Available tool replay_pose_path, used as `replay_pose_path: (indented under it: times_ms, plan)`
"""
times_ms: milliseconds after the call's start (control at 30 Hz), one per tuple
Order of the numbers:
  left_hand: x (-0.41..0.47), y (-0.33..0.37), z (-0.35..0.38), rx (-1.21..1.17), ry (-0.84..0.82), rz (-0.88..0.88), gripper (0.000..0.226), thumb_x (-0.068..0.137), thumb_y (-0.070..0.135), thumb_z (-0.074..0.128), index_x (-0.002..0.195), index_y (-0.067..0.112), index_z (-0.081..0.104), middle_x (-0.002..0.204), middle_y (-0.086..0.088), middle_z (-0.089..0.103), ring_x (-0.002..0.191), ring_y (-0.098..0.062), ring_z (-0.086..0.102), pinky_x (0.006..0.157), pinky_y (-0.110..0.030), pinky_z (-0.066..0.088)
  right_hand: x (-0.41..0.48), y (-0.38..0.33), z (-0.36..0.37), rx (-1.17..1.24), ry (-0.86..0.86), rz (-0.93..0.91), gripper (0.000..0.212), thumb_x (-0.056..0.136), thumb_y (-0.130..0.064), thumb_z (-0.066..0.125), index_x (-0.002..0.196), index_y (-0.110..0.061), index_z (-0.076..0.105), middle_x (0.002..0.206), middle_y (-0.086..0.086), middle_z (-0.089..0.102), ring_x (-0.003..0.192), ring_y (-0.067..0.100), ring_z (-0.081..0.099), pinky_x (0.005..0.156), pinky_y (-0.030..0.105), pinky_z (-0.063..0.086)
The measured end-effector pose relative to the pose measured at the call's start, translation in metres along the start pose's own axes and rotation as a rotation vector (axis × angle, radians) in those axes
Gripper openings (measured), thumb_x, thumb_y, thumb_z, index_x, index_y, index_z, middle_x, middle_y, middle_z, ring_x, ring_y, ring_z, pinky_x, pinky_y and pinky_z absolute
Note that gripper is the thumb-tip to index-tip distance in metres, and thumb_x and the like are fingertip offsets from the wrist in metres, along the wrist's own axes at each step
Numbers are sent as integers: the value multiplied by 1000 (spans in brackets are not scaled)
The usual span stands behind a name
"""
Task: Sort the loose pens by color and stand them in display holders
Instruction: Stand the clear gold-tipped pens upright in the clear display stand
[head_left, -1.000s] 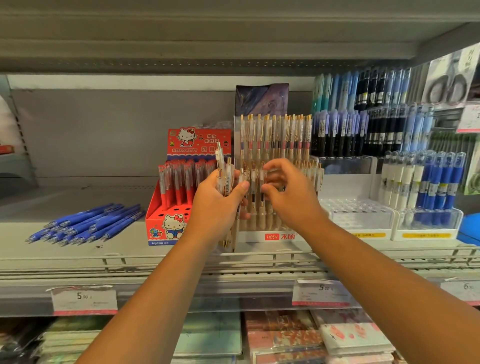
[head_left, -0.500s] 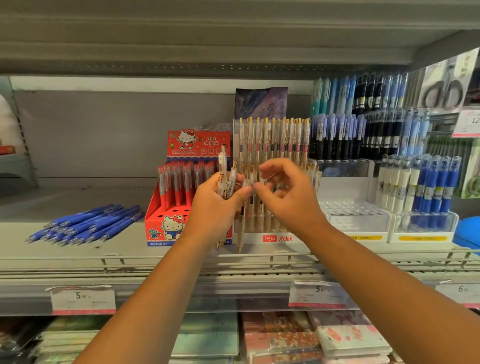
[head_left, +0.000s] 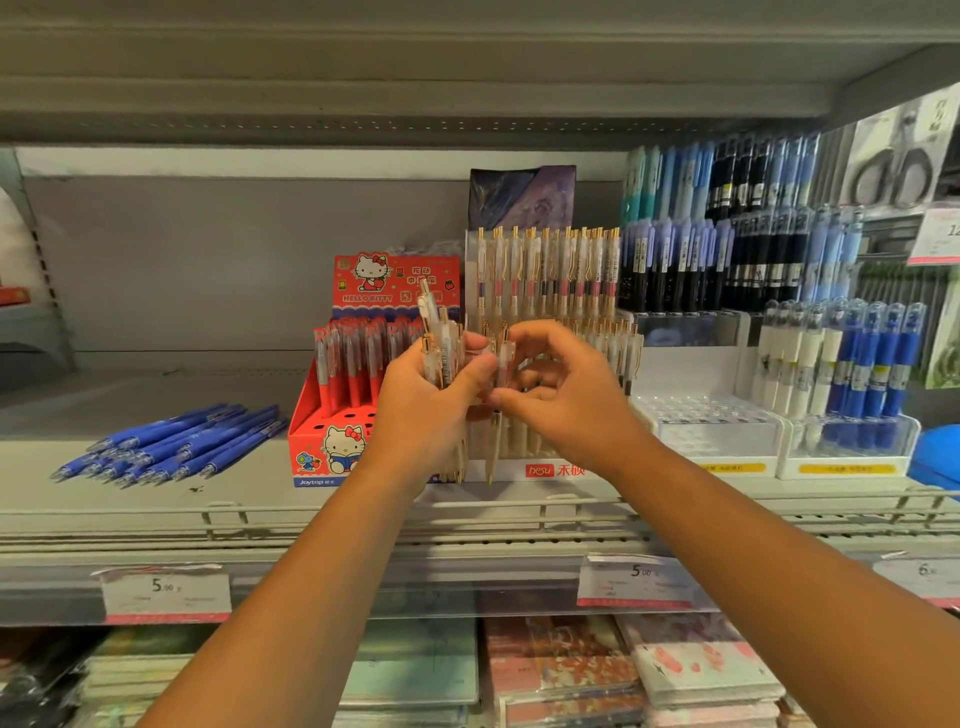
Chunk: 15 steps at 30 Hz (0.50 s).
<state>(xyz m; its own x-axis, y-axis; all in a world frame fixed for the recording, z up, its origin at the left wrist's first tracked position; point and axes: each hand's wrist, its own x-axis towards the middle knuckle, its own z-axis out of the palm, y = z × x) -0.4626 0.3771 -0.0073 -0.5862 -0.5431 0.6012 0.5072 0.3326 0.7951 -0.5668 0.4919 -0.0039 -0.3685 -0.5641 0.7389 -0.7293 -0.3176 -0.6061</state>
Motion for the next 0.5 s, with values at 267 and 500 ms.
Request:
replay_pose_path:
  times_ms: [267,500]
  plan:
    - [3,-6,-2,107,11,-12,6,95,25,64,99,25,68,62,4,62,55,-11,58,55,-27,55,9,4,-14,-5,372,-48,56,88,-6,70,136,-18,45,104,3,63,90,8,64,79,19,54]
    - [3,-7,-2,150,-50,-57,7,96,32,62,103,34,61,78,4,73,57,-9,56,53,-29,48,11,8,-20,-129,478,-24,43,88,-8,70,121,-25,48,99,-9,57,85,4,59,73,11,51]
